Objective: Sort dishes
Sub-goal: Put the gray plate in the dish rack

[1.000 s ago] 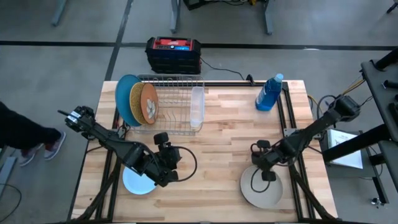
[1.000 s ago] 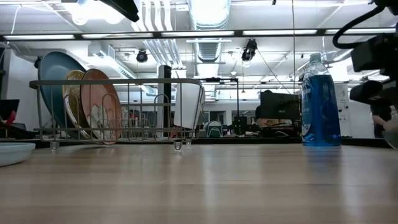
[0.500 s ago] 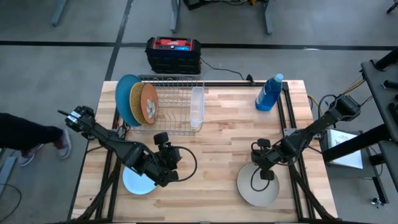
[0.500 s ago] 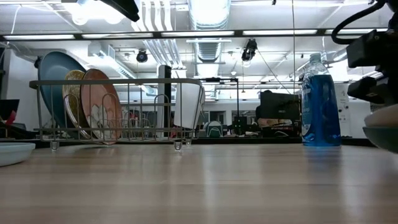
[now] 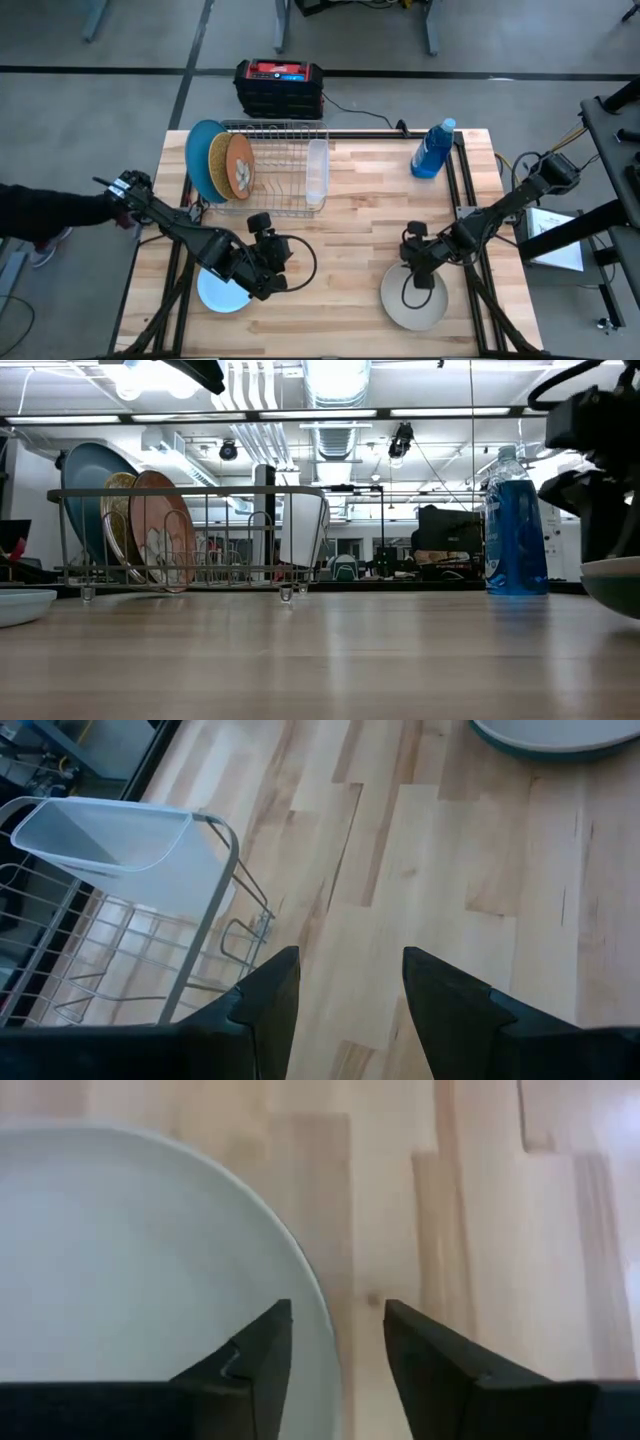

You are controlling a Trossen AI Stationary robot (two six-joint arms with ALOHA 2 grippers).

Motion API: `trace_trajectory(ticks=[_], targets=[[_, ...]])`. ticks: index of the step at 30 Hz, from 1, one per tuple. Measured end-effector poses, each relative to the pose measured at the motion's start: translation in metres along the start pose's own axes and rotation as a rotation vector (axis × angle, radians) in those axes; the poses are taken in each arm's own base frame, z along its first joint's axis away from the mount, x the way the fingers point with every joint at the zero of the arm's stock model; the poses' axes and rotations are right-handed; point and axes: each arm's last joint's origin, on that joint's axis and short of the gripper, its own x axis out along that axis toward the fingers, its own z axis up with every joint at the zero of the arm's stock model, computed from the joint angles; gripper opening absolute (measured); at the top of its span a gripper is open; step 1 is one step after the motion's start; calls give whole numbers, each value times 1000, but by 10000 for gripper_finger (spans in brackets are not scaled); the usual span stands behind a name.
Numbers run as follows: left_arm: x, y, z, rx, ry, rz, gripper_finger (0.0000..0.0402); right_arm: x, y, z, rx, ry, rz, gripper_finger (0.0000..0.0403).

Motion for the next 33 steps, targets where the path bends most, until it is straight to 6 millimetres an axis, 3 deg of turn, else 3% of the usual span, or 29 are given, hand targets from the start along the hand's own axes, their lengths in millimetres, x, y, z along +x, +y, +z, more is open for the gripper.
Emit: trace_trajectory(ticks=[7,17,27,33], targets=[[0,0,0,-3,-4,-1,168,1,0,6,-2,-46,17,153],[0,0,1,-4,-5,-2,168,6,-2,-2,29,-22,16,127],[0,0,1,-4,-9,4,168,9,-4,-8,34,-6,7,126],[0,1,1,-4,-29,33,168,11,-5,-10,31,1,6,89]])
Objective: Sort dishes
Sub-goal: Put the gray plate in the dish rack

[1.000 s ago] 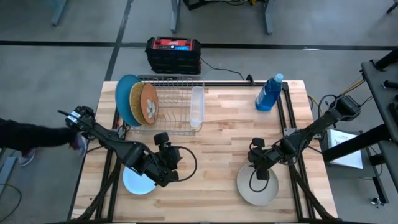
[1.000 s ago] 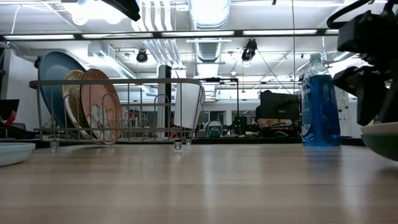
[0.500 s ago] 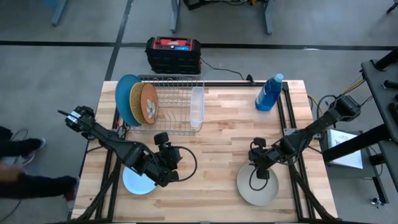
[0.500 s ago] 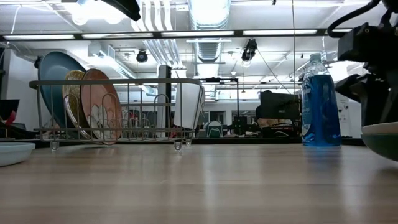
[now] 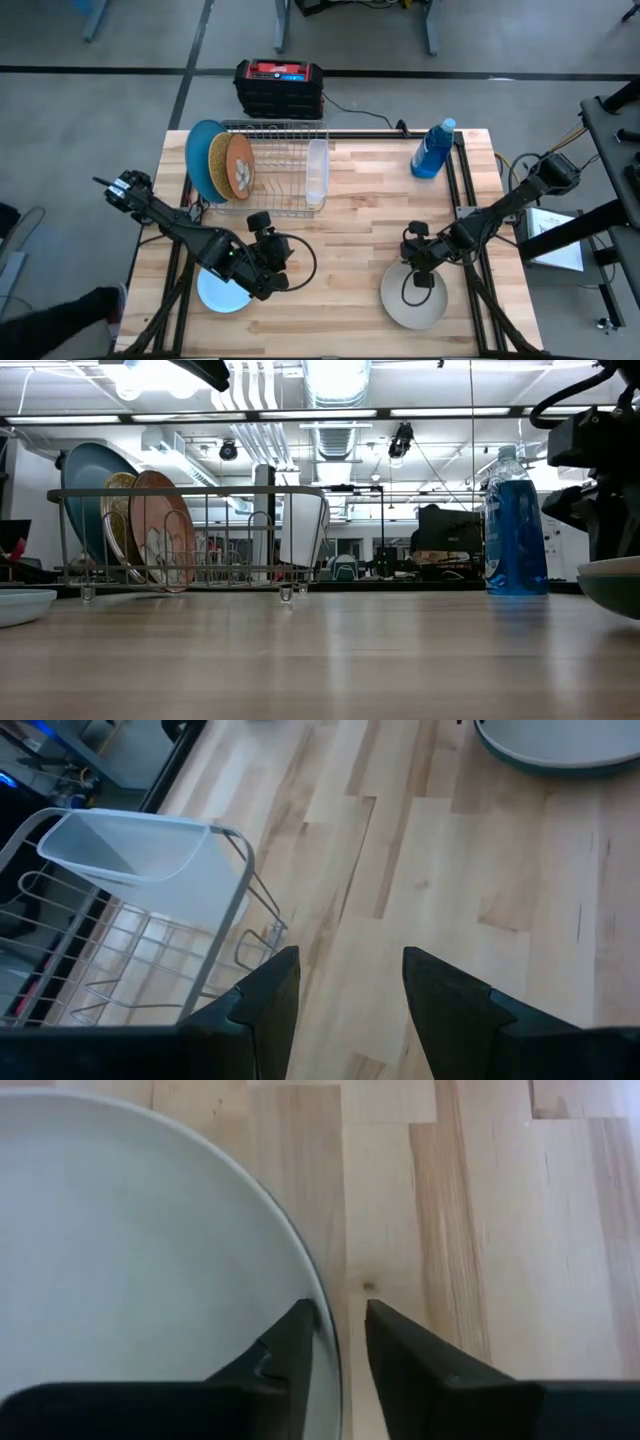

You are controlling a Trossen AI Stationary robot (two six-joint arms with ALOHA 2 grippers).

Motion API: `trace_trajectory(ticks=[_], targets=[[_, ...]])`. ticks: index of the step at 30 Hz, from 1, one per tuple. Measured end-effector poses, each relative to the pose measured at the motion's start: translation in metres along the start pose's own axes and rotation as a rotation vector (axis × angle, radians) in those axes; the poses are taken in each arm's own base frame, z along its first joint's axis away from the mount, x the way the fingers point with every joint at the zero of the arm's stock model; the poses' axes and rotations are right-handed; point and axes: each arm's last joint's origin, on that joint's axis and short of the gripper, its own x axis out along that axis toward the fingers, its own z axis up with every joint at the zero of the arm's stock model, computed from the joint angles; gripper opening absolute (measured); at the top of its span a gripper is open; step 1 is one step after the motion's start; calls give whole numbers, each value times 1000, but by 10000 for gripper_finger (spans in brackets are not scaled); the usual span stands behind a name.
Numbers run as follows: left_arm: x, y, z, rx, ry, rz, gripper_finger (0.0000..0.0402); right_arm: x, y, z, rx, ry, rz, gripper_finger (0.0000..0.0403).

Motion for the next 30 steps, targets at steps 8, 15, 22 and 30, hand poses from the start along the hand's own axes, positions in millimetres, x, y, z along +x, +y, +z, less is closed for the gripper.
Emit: trace_trajectory(ticks=[8,15,22,30], targets=[[0,0,0,0,0,1,168,0,0,0,-62,-1,-1,7],[0,0,0,-3,-3,-1,168,-4,-2,1,-63,21,-48,3],[0,0,1,-4,-5,-1,168,-13,-4,3,-41,76,-132,1],[0,0,1,-5,-8,3,168,-19,-4,7,-63,73,-149,0]])
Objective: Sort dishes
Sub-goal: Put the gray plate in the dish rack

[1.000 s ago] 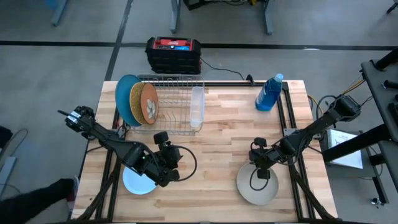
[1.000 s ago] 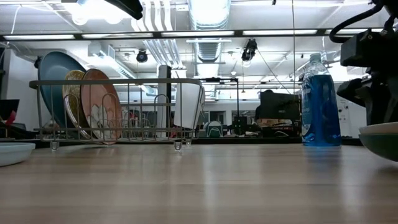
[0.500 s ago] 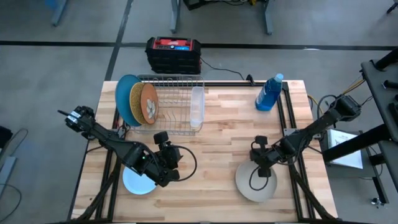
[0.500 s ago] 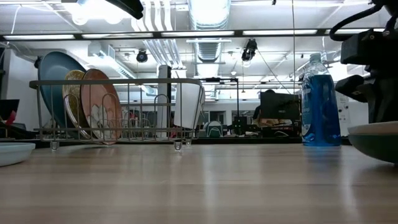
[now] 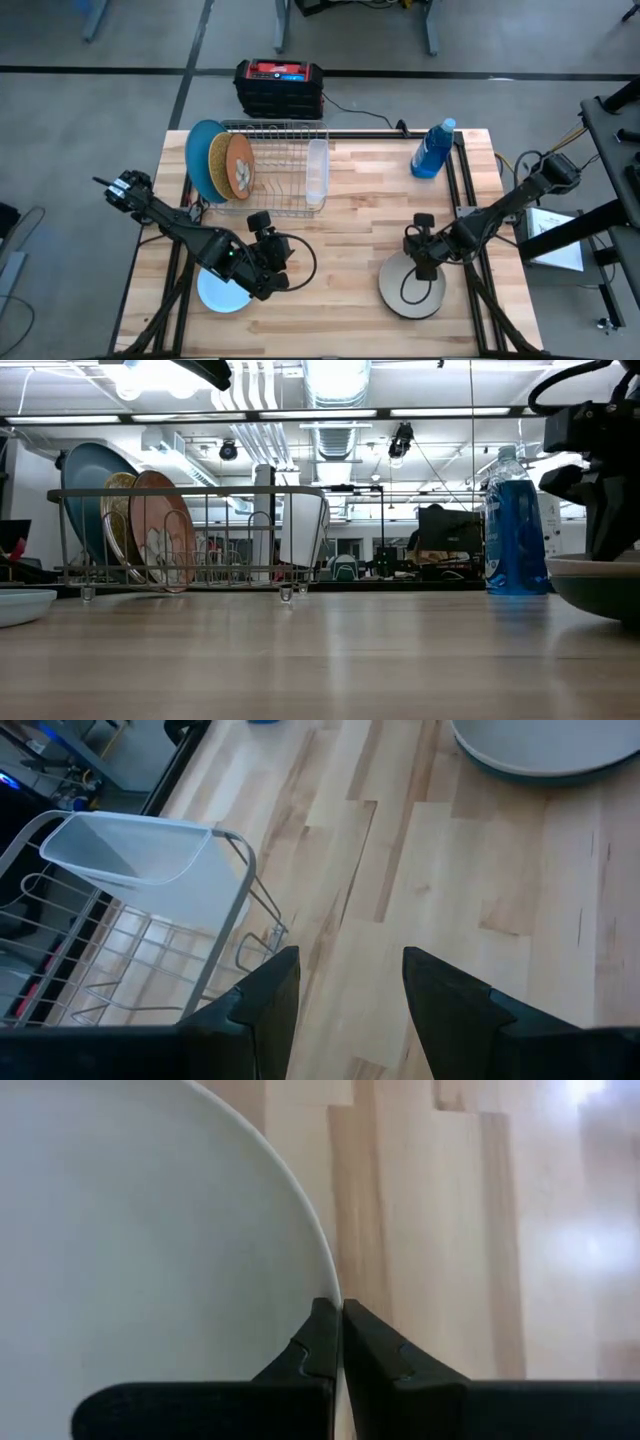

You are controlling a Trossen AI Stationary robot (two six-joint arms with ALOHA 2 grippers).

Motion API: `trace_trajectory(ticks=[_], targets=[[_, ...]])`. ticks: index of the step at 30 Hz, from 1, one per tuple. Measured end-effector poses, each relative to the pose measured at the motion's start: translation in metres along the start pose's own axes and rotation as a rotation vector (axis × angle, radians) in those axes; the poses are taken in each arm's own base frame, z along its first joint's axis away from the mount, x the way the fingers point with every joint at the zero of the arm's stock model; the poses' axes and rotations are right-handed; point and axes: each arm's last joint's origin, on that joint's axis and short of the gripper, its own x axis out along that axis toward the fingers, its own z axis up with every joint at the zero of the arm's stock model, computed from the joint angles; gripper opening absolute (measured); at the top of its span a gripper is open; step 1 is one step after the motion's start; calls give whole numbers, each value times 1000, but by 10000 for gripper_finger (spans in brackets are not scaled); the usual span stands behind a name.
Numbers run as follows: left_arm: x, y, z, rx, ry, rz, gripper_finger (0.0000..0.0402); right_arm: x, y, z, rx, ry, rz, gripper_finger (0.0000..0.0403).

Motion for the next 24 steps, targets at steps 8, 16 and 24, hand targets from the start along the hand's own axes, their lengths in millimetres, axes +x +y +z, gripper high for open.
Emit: trace_trajectory(ticks=[8,16,24], targets=[[0,0,0,-1,-1,0,168,-8,-2,2,3,16,-17,0],[0,-3,5,-43,-39,-23,168,-37,-11,5,-1,-48,21,0],[0,-8,13,-65,-119,-48,168,-80,-23,18,-54,-294,-27,0]])
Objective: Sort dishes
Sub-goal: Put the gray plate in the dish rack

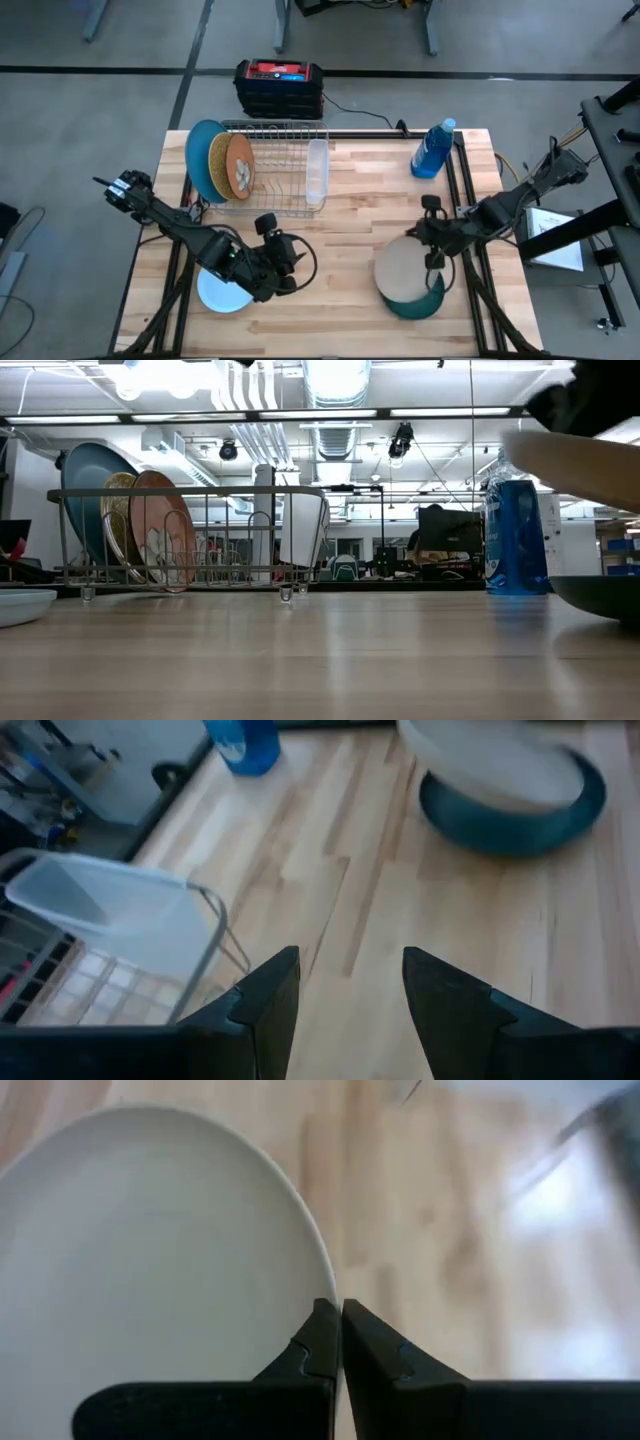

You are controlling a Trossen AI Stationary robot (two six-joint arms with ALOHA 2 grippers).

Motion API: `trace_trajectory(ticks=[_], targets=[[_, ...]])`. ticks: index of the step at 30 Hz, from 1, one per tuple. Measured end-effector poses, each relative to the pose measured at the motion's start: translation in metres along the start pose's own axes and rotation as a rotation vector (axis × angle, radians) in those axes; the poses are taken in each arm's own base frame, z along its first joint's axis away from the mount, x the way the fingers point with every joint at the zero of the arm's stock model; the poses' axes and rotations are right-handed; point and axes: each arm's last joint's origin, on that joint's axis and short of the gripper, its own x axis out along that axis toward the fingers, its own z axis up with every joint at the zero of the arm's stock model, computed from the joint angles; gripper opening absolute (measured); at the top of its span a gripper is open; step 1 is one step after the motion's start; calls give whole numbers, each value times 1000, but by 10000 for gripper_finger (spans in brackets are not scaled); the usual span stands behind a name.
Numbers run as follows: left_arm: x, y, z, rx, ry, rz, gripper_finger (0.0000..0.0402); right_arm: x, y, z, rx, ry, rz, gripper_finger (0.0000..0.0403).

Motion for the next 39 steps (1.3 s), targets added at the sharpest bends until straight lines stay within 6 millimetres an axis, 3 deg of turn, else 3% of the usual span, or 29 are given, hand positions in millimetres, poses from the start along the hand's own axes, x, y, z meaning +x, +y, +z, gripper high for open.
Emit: trace_trajectory(ticks=[6,11,17,22,26,33,39], targets=[[7,-6,5,-16,-115,-3,169,-5,-3,19,-152,-212,-223,0],[21,-8,-8,-20,-130,-16,182,2,2,40,-323,-309,-465,0],[39,-6,-24,-105,-150,12,213,4,13,70,-430,-457,-563,0],[44,-8,-31,-131,-177,-5,234,12,21,87,-487,-520,-642,0],[46,-11,-32,-126,-206,-59,241,23,25,96,-554,-472,-771,0],[48,-8,-29,-190,-228,-47,242,42,30,102,-586,-488,-769,0],[52,-7,-28,-202,-236,-22,242,45,34,109,-514,-611,-745,0]])
